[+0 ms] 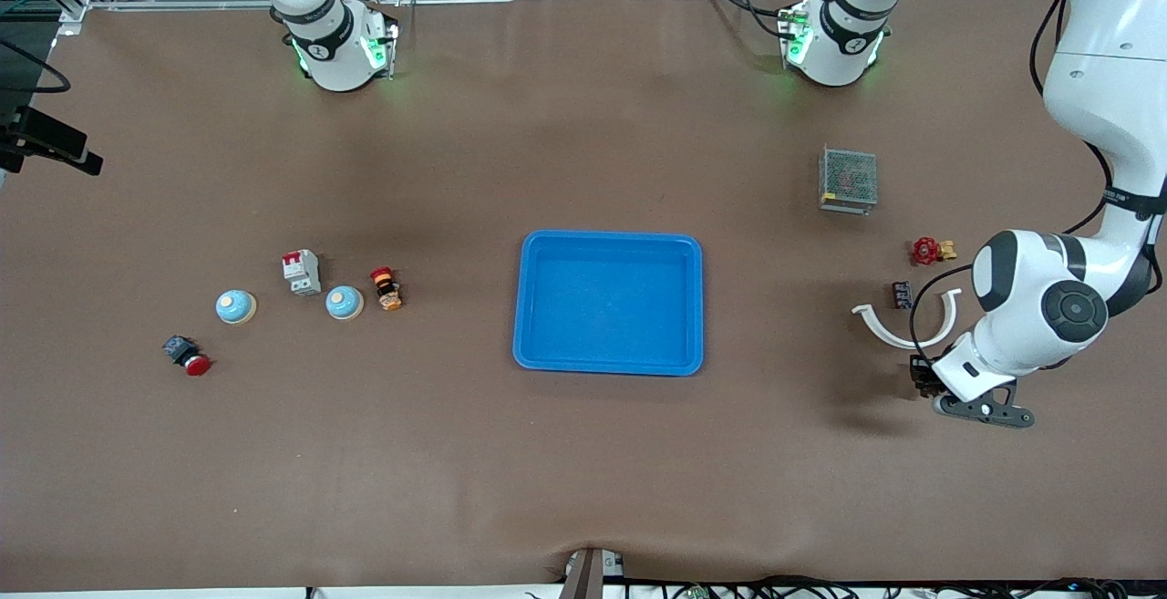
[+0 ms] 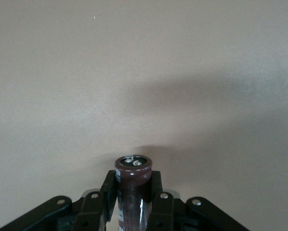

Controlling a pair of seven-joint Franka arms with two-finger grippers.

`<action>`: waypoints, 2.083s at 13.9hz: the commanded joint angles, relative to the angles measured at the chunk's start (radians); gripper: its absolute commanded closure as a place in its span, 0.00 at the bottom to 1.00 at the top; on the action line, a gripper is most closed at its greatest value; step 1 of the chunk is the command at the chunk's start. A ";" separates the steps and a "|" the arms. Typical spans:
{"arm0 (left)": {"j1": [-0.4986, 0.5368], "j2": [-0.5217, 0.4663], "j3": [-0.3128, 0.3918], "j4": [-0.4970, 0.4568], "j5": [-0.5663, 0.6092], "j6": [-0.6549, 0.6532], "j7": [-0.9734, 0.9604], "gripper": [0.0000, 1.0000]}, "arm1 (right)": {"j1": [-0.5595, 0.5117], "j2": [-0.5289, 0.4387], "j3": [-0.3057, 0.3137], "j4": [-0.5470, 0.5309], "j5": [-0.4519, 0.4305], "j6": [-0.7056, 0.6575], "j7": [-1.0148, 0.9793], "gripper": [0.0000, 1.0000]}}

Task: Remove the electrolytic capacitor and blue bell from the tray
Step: 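Lower the capacitor beside the first capacitor near the clamp and open the left gripper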

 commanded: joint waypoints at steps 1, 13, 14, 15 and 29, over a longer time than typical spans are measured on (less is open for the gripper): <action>0.005 -0.006 0.004 -0.027 0.020 0.027 0.011 1.00 | -0.017 0.006 0.011 0.015 0.016 -0.006 -0.009 0.00; 0.029 0.016 0.006 -0.038 0.018 0.056 0.001 1.00 | -0.012 0.007 0.011 0.015 0.018 -0.002 -0.011 0.00; 0.029 0.017 0.006 -0.038 0.018 0.062 0.000 1.00 | -0.012 0.007 0.011 0.015 0.018 -0.002 -0.011 0.00; 0.029 0.017 0.006 -0.038 0.018 0.064 0.000 1.00 | -0.012 0.007 0.011 0.015 0.016 -0.002 -0.011 0.00; 0.022 -0.015 0.004 0.032 0.002 -0.057 -0.080 0.00 | -0.014 0.006 0.011 0.016 0.010 -0.006 -0.011 0.00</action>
